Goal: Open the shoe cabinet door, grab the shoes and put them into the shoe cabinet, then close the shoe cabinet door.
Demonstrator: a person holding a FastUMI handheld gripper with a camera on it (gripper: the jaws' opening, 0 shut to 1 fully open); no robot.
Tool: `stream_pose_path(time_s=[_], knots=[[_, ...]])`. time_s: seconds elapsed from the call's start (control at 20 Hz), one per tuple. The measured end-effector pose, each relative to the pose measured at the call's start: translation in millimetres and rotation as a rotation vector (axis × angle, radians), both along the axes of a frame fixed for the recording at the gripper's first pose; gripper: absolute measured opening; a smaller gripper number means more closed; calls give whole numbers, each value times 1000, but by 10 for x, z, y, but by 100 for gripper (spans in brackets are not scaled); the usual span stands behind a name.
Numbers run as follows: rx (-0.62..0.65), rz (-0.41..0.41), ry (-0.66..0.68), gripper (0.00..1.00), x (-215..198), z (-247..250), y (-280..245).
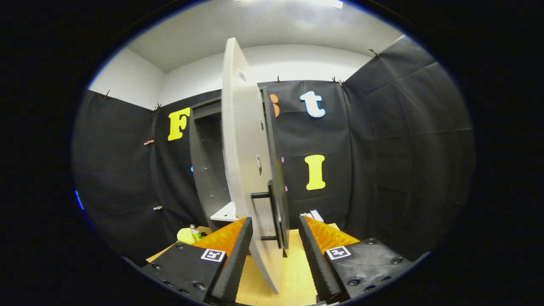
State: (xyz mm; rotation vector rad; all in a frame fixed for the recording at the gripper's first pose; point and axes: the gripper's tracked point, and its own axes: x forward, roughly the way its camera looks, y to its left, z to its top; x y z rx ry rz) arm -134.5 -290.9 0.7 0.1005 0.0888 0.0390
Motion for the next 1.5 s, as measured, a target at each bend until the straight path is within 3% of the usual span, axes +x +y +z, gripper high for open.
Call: stream_pose_path(time_s=[0.4,0.8,1.5], knots=[[-11,56,41,73,630,-182,77],[-6,101,27,73,647,-231,335],[24,138,55,73,1006,-410,1329]])
